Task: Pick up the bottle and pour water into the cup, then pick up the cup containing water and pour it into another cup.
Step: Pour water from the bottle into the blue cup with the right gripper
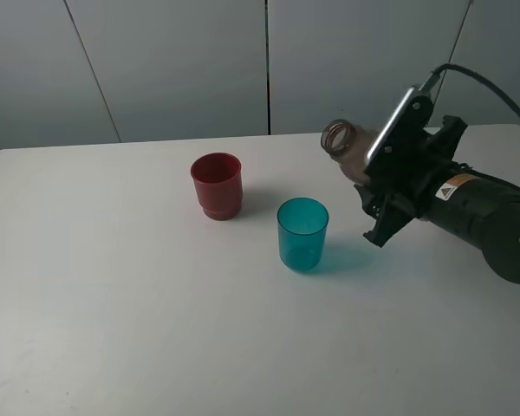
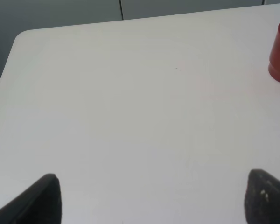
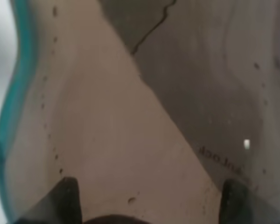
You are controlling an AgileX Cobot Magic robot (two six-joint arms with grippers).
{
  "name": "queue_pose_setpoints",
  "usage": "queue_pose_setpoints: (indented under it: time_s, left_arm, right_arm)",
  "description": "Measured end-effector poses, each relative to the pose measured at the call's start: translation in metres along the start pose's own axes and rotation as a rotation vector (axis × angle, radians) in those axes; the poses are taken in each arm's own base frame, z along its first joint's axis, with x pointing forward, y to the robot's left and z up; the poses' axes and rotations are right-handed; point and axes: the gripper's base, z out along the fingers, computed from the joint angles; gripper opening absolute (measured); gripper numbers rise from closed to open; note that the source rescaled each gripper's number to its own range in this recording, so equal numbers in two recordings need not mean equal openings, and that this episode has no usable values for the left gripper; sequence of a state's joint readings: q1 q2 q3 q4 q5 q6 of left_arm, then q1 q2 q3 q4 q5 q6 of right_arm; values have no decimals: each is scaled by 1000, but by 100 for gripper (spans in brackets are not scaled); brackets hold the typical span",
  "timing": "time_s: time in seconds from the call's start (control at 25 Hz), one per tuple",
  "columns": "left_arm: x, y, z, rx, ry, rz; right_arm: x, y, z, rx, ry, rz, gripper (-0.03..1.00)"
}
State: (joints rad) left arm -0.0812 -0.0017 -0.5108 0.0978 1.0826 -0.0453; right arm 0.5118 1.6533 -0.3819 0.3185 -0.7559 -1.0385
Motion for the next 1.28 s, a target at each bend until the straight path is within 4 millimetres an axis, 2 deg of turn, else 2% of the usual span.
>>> queue_pose_setpoints:
  time_s: [0.12, 0.44, 0.72, 1.28]
  left_arm:
    - [0, 0, 0, 0, 0, 0]
    - [0, 0, 0, 0, 0, 0]
    - [0, 0, 0, 0, 0, 0]
    - [0, 0, 0, 0, 0, 0]
  right_arm:
    - [-4, 7, 1, -51, 24, -105, 0]
    - [-14, -1, 8, -26, 40, -219, 0]
    - [-6, 1, 12, -47, 124, -405, 0]
    - [-5, 1, 13, -67, 127, -646, 0]
